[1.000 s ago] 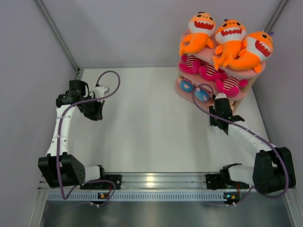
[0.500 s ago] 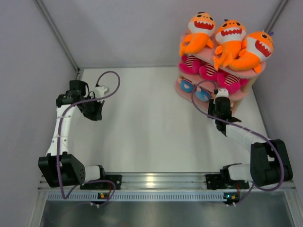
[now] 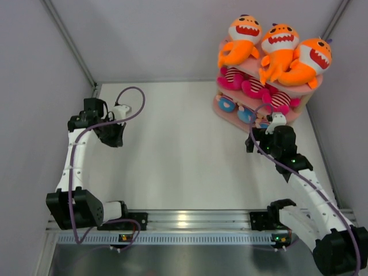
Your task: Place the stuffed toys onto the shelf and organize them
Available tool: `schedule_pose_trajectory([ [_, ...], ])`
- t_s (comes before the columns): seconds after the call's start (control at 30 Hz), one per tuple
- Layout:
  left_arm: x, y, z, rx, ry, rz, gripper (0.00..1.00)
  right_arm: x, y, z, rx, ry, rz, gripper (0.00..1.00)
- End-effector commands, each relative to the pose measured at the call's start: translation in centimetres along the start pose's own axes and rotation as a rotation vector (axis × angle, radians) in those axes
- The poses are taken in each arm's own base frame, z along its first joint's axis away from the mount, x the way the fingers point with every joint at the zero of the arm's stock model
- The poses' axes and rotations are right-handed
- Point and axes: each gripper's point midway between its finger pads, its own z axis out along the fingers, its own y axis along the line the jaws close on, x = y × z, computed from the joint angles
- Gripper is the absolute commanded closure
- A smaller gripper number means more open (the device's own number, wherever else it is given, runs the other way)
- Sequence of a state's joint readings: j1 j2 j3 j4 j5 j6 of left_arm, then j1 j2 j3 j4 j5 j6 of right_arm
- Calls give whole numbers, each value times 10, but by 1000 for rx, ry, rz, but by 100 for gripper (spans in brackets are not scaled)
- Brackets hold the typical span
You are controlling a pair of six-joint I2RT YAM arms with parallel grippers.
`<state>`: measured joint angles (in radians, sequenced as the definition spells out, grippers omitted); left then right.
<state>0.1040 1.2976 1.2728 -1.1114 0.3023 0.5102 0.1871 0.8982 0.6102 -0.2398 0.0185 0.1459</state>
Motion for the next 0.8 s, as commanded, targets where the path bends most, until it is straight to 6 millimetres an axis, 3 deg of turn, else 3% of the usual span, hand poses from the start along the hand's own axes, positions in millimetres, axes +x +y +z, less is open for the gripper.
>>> schedule_pose_trajectory([
  [0.0, 1, -2, -11, -40, -37, -19, 96, 17, 13, -30, -46, 103, 99, 1],
  [0.1, 14, -1, -14, -81, -20, -42, 88, 19, 2, -45, 38, 114, 177, 1],
  [0.13, 18, -1, -15, -93, -14, -50, 79, 11, -8, -51, 106, 88, 204, 1],
  [0.3, 46, -2, -17, -173, 20, -109, 48, 23, -33, -77, 287, 146, 282, 1],
  [0.37, 56, -6, -20, -195, 15, -125, 2, 25, -43, -87, 359, 129, 331, 0],
  [0.77, 90, -12, -37, -333, -61, -152, 2, -4, -39, -112, 269, -118, 362, 1],
])
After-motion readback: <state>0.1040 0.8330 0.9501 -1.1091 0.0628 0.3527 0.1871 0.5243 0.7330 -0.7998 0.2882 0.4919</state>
